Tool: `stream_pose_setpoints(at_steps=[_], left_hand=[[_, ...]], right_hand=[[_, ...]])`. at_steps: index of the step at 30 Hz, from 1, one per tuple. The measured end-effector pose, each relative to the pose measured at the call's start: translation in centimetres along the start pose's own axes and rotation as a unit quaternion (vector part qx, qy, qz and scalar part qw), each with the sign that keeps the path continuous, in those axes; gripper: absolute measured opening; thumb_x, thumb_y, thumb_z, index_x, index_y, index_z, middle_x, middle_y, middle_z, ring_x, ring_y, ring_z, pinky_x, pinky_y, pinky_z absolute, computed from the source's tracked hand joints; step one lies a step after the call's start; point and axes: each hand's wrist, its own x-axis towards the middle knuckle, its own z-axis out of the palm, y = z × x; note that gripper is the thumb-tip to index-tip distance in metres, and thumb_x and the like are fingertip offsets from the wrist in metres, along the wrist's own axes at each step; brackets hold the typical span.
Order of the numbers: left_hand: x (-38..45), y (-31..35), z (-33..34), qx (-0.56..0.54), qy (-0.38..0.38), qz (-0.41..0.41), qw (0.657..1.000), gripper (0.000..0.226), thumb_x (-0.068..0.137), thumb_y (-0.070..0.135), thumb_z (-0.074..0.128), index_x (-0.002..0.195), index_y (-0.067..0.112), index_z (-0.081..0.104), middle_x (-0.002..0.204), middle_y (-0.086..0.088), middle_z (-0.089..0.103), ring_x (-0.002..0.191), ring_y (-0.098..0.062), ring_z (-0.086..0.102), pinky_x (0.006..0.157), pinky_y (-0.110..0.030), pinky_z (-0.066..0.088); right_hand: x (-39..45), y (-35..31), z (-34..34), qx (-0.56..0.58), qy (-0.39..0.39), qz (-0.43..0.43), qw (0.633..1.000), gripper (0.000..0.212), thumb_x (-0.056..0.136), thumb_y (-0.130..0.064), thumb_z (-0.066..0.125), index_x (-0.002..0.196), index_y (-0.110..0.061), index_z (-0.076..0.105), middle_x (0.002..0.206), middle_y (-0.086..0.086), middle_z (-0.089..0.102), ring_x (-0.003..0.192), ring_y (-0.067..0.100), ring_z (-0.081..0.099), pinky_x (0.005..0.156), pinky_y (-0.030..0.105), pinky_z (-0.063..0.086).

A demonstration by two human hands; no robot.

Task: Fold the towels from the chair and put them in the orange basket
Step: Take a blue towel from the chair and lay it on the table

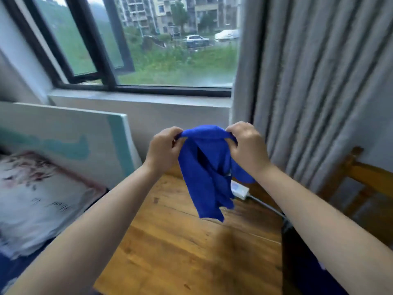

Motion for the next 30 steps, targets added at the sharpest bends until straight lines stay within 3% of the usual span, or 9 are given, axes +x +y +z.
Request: stream_pose_setpoints(at_steps=[7, 11, 14, 17, 22, 24, 26, 28, 30], left_hand=[[-8.4, -13.8, -1.4, 0.189, -0.27, 0.061, 0.942, 0.023, 0.083, 0.02, 0.053, 0.086, 0.001, 0.067, 0.087, -0.02, 0.067, 0.082, -0.034, 0.067, 0.063, -0.035, 0.051], [-16.4, -19.5, 2.1, 0.258, -0.501, -0.014, 0.826, 0.035, 0.093, 0.026, 0.047, 0.125, 0.013, 0.051, 0.129, -0.013, 0.048, 0.121, -0.03, 0.048, 0.093, -0.038, 0.043], [-21.1, -22.8, 3.7, 0.232, -0.58, -0.054, 0.779, 0.04, 0.094, 0.031, 0.047, 0.13, 0.014, 0.048, 0.134, -0.011, 0.044, 0.125, -0.029, 0.043, 0.098, -0.039, 0.041], [-22.8, -24.8, 4.3, 0.178, -0.585, -0.092, 0.786, 0.038, 0.095, 0.033, 0.045, 0.127, 0.014, 0.05, 0.131, -0.009, 0.047, 0.124, -0.026, 0.044, 0.097, -0.037, 0.041], [-22.8, -27.1, 6.0, 0.175, -0.466, -0.104, 0.861, 0.033, 0.094, 0.026, 0.046, 0.121, 0.01, 0.055, 0.126, -0.008, 0.053, 0.119, -0.026, 0.048, 0.094, -0.038, 0.045], [-22.2, -27.6, 7.1, 0.162, -0.382, -0.087, 0.906, 0.026, 0.085, 0.018, 0.054, 0.107, 0.007, 0.064, 0.107, -0.01, 0.064, 0.102, -0.03, 0.061, 0.076, -0.039, 0.054], [-21.6, -28.1, 7.9, 0.164, -0.36, -0.074, 0.916, 0.027, 0.064, 0.019, 0.067, 0.088, 0.008, 0.071, 0.085, -0.009, 0.07, 0.077, -0.03, 0.07, 0.054, -0.036, 0.055], [-21.4, -28.1, 9.3, 0.181, -0.353, -0.076, 0.915, 0.04, 0.06, 0.02, 0.077, 0.098, 0.007, 0.07, 0.099, -0.015, 0.069, 0.09, -0.032, 0.069, 0.064, -0.039, 0.057], [-21.6, -27.8, 10.1, 0.197, -0.373, -0.152, 0.894, 0.057, 0.079, 0.025, 0.068, 0.131, 0.012, 0.05, 0.138, -0.016, 0.045, 0.13, -0.031, 0.043, 0.097, -0.042, 0.044]], right_hand=[[-9.5, -5.8, 11.0, -0.079, -0.19, 0.034, 0.978, 0.016, 0.053, 0.007, 0.068, 0.065, -0.002, 0.062, 0.063, 0.016, 0.061, 0.055, 0.033, 0.063, 0.045, 0.03, 0.05], [-18.4, -7.2, 14.4, -0.139, -0.512, 0.146, 0.835, 0.021, 0.083, -0.004, 0.049, 0.099, -0.005, 0.063, 0.11, 0.015, 0.061, 0.105, 0.031, 0.059, 0.082, 0.034, 0.047], [-23.0, -8.2, 16.0, -0.096, -0.611, 0.24, 0.749, 0.022, 0.089, -0.013, 0.046, 0.102, -0.007, 0.063, 0.115, 0.012, 0.058, 0.108, 0.029, 0.055, 0.084, 0.032, 0.044], [-24.4, -8.4, 17.0, -0.082, -0.634, 0.238, 0.731, 0.024, 0.091, -0.018, 0.048, 0.107, -0.008, 0.062, 0.116, 0.009, 0.056, 0.112, 0.026, 0.051, 0.087, 0.03, 0.042], [-24.3, -7.8, 19.7, -0.097, -0.527, 0.228, 0.813, 0.031, 0.079, -0.016, 0.066, 0.108, -0.006, 0.064, 0.109, 0.011, 0.062, 0.108, 0.033, 0.056, 0.085, 0.042, 0.048], [-24.3, -7.1, 21.0, -0.133, -0.505, 0.192, 0.831, 0.042, 0.054, -0.023, 0.086, 0.09, -0.009, 0.069, 0.087, 0.007, 0.068, 0.086, 0.031, 0.066, 0.072, 0.049, 0.052], [-24.2, -7.1, 21.5, -0.149, -0.557, 0.176, 0.798, 0.039, 0.059, -0.029, 0.083, 0.093, -0.017, 0.069, 0.086, 0.002, 0.067, 0.093, 0.023, 0.064, 0.091, 0.057, 0.044], [-24.6, -6.5, 21.2, -0.155, -0.547, 0.116, 0.815, 0.027, 0.047, -0.017, 0.086, 0.067, -0.022, 0.068, 0.058, -0.007, 0.054, 0.07, 0.018, 0.065, 0.087, 0.059, 0.048], [-25.4, -5.4, 20.5, -0.152, -0.532, 0.067, 0.83, 0.03, 0.036, -0.006, 0.082, 0.044, -0.022, 0.057, 0.043, -0.009, 0.035, 0.046, 0.017, 0.057, 0.072, 0.054, 0.055]])
